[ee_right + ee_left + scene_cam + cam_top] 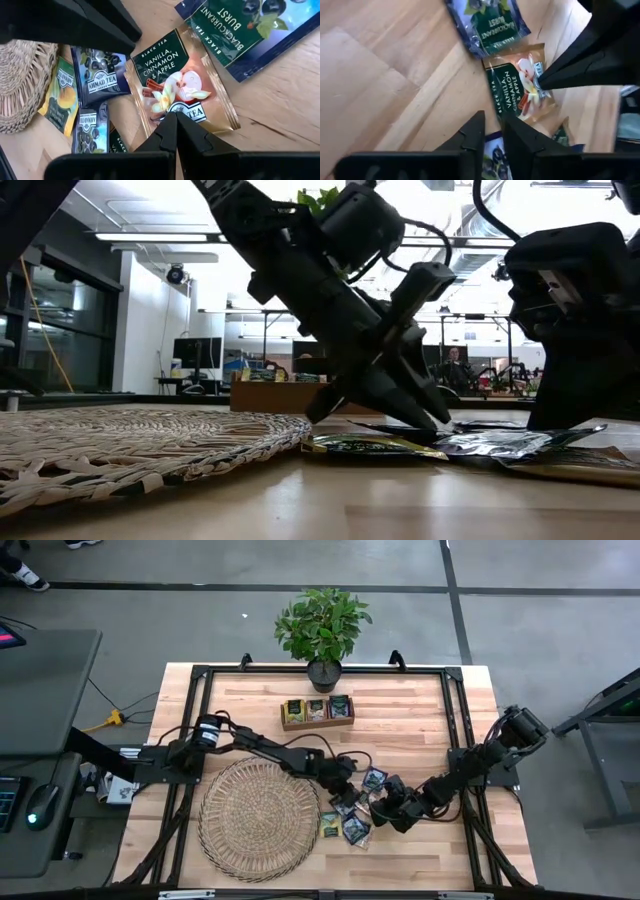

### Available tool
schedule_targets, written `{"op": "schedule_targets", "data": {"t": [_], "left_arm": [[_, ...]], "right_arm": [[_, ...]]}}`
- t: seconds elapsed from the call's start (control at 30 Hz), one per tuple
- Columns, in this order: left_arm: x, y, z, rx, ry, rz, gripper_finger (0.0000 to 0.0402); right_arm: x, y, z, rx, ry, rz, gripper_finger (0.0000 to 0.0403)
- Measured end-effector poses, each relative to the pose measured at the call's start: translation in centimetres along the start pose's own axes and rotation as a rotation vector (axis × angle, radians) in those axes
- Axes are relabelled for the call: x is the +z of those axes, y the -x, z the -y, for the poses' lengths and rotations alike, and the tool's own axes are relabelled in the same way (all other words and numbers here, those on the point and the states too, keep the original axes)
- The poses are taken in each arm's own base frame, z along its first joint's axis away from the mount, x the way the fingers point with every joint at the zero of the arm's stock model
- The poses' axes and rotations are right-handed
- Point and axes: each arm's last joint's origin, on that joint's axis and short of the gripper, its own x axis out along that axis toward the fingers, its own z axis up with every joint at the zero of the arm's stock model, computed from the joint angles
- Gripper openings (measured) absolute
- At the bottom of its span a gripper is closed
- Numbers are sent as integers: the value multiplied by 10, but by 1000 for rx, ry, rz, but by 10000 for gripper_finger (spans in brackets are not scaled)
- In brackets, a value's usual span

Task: Pick & Place Tea
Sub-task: Put the brown tea bag into the middle section of the wooden organizer

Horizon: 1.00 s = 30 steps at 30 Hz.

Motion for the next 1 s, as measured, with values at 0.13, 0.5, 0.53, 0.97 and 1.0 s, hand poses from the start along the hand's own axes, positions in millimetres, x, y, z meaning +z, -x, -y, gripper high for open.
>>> {"op": "schedule_targets", "data": {"t": [0.13, 0.5, 0.53, 0.97, 1.0], "left_arm": [[2, -7, -4, -39, 68, -43, 99], [12, -20, 3, -54, 194, -228, 135], [12, -21, 3, -59, 200, -250, 136], [19, -32, 4, -9, 161, -232, 136], [20, -32, 3, -14, 159, -237, 136]], "right_arm": [[0, 0, 0, 1, 1, 3, 0], [0, 0, 0, 9, 7, 16, 0], [0, 0, 0, 10, 8, 17, 0], [2, -2, 0, 14, 11, 34, 0], [2, -2, 0, 14, 14, 36, 0]]}}
